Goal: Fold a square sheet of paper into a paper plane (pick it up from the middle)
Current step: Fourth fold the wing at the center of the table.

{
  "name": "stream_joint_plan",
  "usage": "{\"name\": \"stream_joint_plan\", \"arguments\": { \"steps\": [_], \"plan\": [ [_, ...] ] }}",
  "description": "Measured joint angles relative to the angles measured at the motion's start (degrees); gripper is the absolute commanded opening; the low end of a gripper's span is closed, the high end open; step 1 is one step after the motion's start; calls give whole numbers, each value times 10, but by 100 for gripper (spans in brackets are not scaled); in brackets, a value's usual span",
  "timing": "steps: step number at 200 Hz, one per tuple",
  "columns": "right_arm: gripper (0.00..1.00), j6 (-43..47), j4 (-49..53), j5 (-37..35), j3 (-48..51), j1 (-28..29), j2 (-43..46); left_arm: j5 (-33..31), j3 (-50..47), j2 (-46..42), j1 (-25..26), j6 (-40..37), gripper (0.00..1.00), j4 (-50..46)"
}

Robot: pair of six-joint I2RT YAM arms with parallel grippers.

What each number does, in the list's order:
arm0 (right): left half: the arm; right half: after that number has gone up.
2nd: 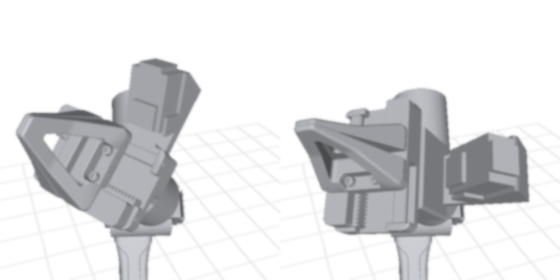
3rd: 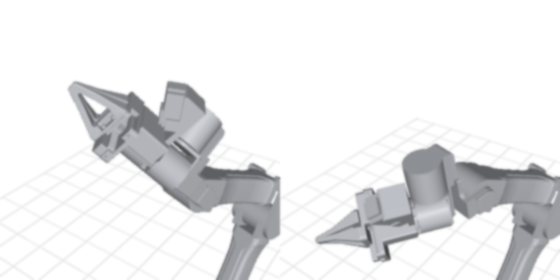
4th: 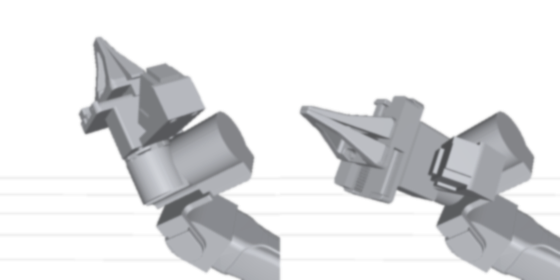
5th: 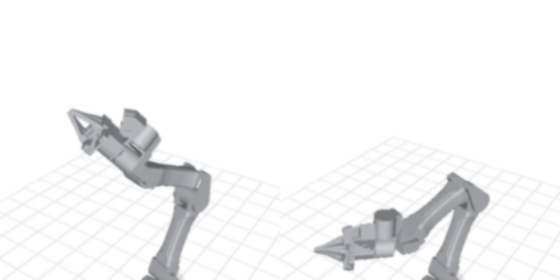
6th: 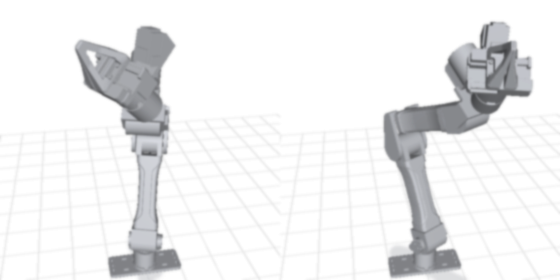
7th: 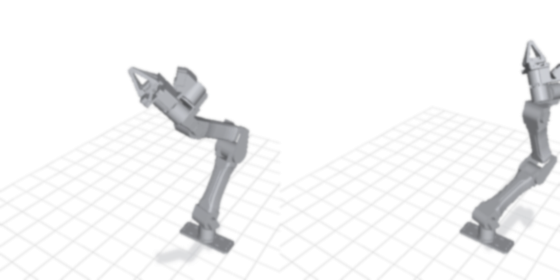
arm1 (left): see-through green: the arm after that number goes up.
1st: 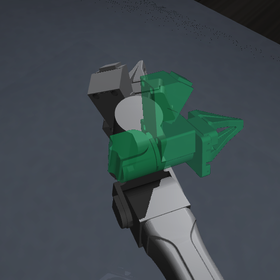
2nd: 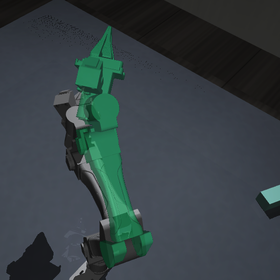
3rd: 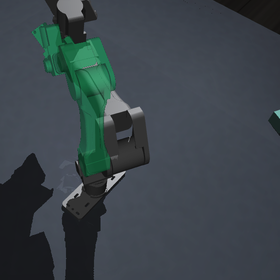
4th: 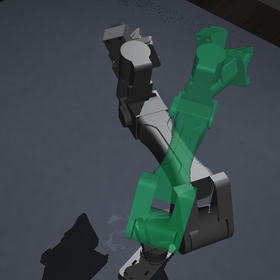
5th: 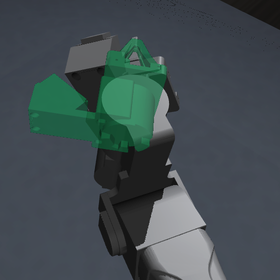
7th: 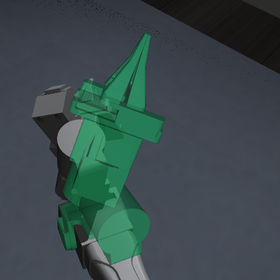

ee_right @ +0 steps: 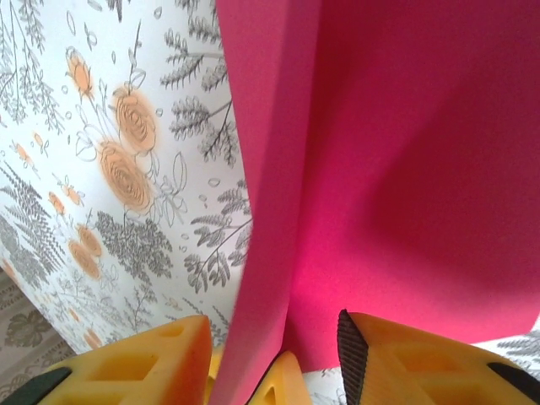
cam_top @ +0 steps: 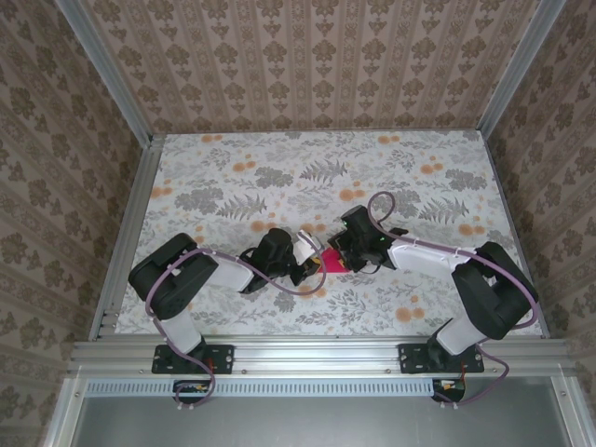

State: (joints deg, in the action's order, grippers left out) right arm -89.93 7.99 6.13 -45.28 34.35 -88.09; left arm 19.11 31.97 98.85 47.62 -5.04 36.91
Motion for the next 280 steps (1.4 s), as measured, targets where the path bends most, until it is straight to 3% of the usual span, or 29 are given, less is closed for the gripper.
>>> {"name": "stream_joint_plan", "arguments": {
  "steps": [34, 85, 127, 161, 179, 200, 280],
  "plan": [
    [45, 14, 11, 6, 0, -15, 0, 0, 0, 0, 3, -6, 15, -5],
    [30, 28, 15, 19, 0, -19, 0, 7, 5, 0, 4, -11, 24, -16],
    [29, 28, 15, 23, 0, -19, 5, 11, 21, 0, 5, -12, 24, -19],
    [40, 35, 15, 25, 0, -23, 12, 10, 33, 5, 7, -14, 13, -31],
    [51, 52, 19, 26, 0, -31, 21, 10, 42, 10, 7, -12, 11, -44],
    [57, 94, 31, 26, 0, -44, 43, 14, 52, 15, 7, -2, 11, -59],
    [63, 272, 36, 29, 86, -83, 244, 40, 106, 16, 7, 131, 6, -161]
  ]
}}
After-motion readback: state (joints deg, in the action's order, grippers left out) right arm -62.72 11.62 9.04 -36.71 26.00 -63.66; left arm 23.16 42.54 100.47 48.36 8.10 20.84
